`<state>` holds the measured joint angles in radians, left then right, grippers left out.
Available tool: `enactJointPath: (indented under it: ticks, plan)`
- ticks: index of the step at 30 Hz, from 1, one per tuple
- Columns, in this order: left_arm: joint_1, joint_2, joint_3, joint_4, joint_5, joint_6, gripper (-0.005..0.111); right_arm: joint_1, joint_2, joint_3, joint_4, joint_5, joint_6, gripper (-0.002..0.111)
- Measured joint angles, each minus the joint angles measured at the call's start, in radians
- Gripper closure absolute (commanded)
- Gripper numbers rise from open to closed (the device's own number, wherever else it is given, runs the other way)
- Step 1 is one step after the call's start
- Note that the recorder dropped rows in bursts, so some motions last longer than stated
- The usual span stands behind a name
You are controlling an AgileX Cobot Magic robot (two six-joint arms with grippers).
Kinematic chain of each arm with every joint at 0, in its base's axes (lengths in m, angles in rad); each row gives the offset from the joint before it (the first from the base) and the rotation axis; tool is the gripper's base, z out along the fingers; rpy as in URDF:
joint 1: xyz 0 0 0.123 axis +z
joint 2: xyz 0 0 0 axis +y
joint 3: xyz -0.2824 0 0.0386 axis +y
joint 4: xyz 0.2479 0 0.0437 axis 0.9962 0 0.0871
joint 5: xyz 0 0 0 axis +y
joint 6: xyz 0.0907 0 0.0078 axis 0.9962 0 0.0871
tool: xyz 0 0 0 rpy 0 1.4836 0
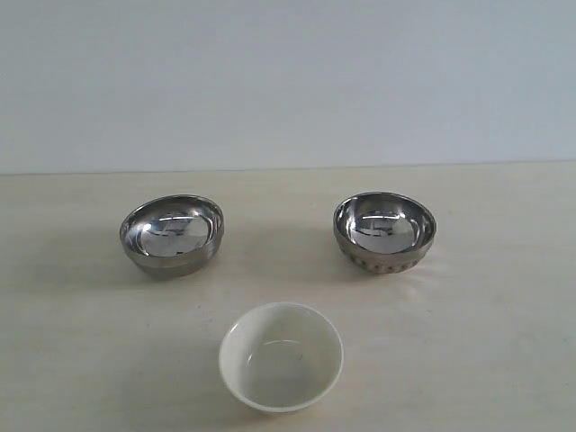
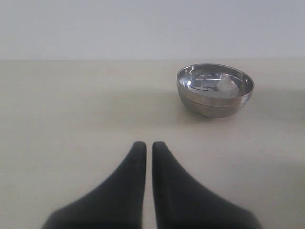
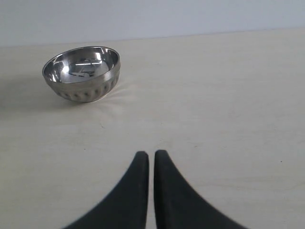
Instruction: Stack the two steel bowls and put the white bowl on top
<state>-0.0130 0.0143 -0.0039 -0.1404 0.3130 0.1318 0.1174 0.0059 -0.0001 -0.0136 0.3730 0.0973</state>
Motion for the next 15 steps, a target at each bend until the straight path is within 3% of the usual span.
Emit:
enactJointPath:
  ticks: [11,15]
  plan:
    - [0.000,0.000,0.000,0.000,0.000,0.000,0.103,0.000,0.000,0.000,0.007,0.000,0.013,0.108]
    - [0.000,0.000,0.000,0.000,0.000,0.000,0.103,0.000,0.000,0.000,0.125,0.000,0.182,0.108]
